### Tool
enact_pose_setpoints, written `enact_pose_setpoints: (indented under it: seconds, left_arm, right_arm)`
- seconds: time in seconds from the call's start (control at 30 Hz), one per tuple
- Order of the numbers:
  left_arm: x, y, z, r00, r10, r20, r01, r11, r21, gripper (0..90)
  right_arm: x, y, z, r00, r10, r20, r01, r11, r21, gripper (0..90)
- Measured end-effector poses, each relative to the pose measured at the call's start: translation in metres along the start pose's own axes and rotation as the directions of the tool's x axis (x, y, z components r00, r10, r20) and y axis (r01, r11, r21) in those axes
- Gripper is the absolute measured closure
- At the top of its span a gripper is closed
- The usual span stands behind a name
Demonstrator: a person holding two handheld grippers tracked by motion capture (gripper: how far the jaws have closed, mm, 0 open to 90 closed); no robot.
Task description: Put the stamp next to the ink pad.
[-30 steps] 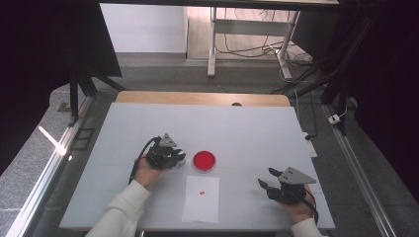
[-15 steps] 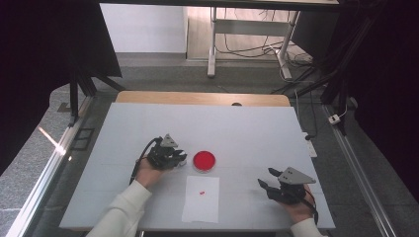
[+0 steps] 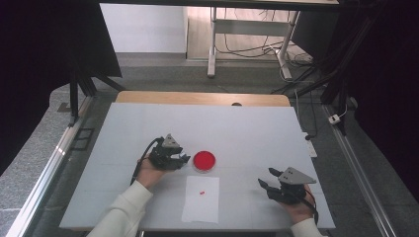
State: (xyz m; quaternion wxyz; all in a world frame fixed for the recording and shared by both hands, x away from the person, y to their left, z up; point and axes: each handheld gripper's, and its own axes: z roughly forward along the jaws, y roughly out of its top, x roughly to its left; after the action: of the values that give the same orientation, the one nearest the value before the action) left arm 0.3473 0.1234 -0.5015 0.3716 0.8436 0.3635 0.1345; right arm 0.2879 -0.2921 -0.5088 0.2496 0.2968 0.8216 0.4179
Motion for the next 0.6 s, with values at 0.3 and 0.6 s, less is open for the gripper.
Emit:
enact_pose_setpoints:
  seconds: [0.3,0.6]
  left_arm:
    - [-0.001,-0.004,-0.023,0.9997,-0.022,0.007,0.023,0.9968,-0.076,30.2]
    - [-0.010,-0.021,-0.042,0.9998,-0.006,0.019,0.008,0.9962,-0.087,29.7]
  right_arm:
    - [-0.001,0.000,0.000,1.0000,0.001,0.000,-0.001,1.000,-0.001,41.7]
    - [-0.004,-0.001,-0.001,1.0000,0.005,0.003,-0.005,1.000,-0.001,41.6]
